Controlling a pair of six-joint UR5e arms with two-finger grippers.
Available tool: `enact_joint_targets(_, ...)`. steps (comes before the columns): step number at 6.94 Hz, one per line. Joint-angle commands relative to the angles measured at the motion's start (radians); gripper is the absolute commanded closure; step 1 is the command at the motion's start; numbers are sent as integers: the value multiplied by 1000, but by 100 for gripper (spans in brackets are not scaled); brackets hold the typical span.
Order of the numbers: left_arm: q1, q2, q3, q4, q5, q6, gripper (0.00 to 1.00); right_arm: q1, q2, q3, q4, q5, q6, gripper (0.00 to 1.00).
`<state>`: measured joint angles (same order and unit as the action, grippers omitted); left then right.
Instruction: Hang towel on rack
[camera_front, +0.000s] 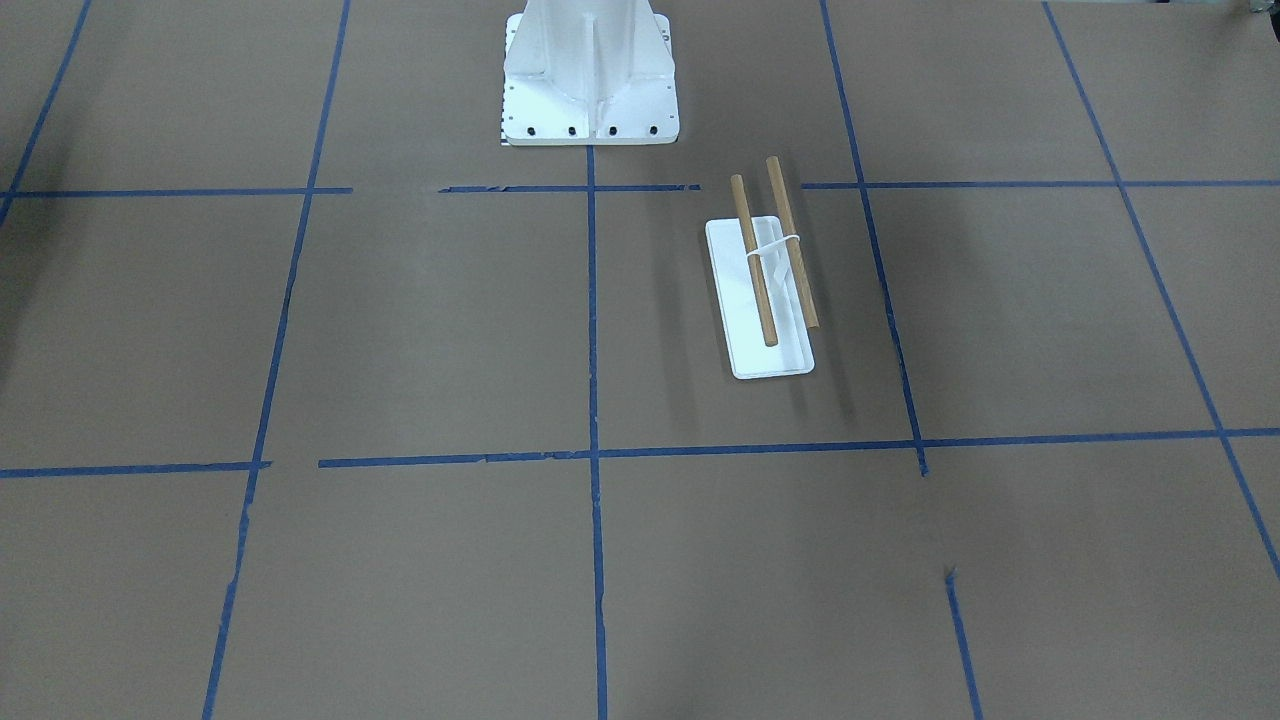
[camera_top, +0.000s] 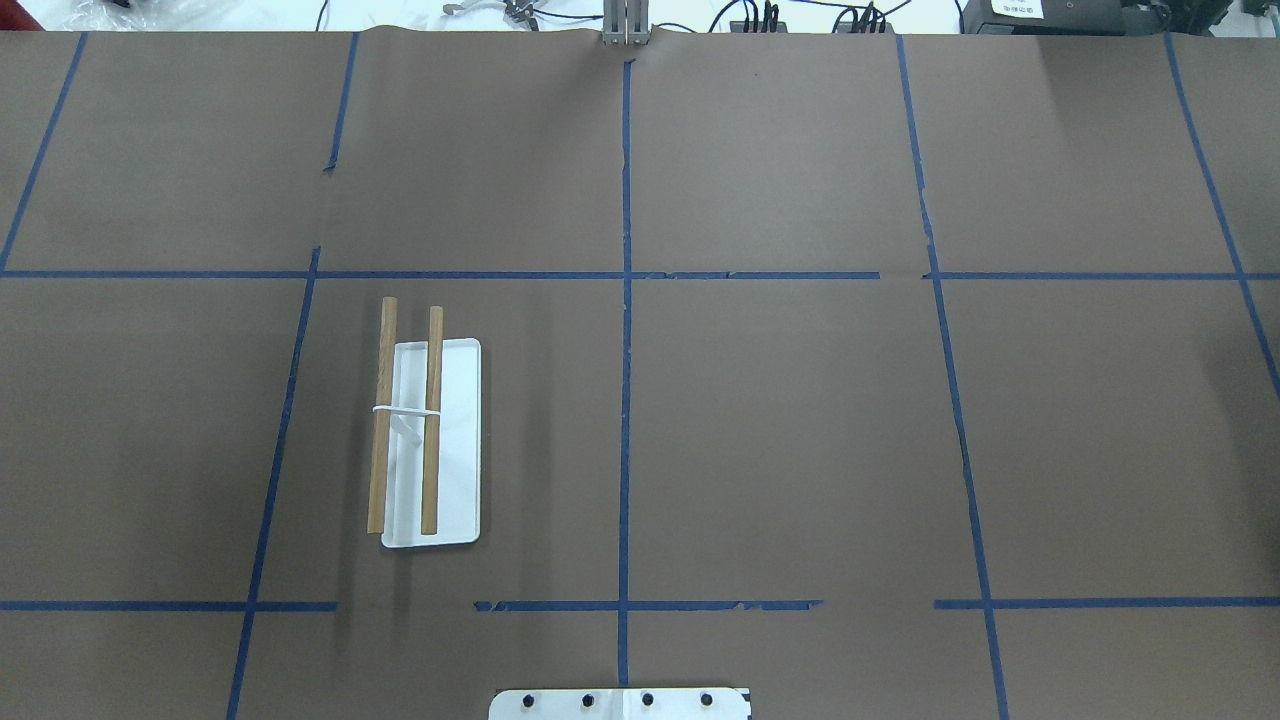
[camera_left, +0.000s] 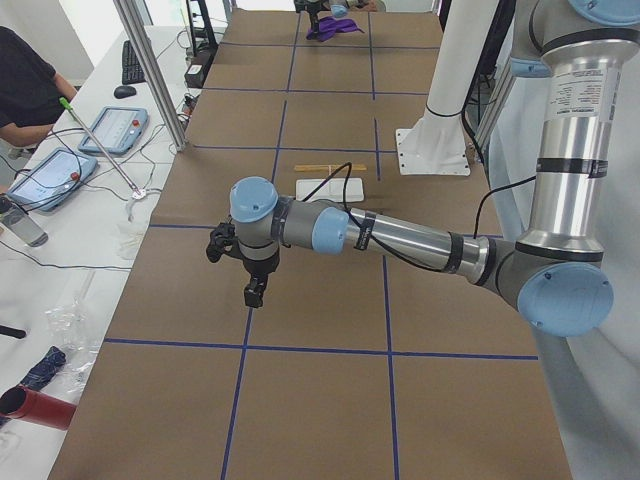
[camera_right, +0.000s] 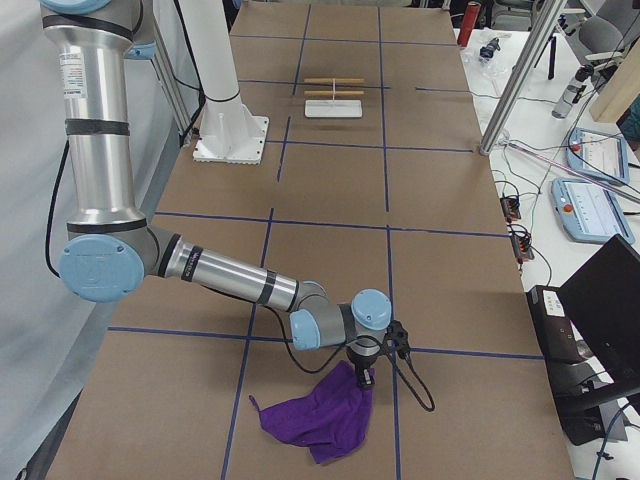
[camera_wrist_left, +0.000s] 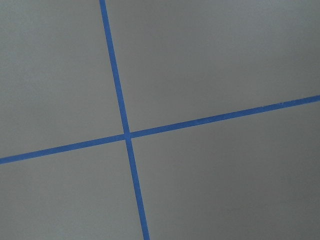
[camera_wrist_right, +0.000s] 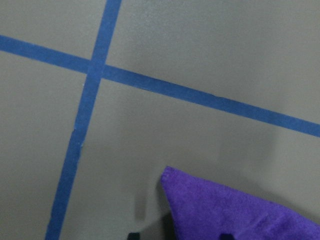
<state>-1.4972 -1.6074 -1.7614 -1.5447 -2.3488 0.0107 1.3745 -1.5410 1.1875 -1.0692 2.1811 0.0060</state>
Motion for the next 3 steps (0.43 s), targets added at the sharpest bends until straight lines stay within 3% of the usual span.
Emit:
enact_joint_targets(1,0,0,-6,0,-24,2,0,0,2,-2,-2,-26,2,100)
enact_joint_targets(3,0,0,-9,0,-26,3,0,0,2,6,-2,-26,24,100)
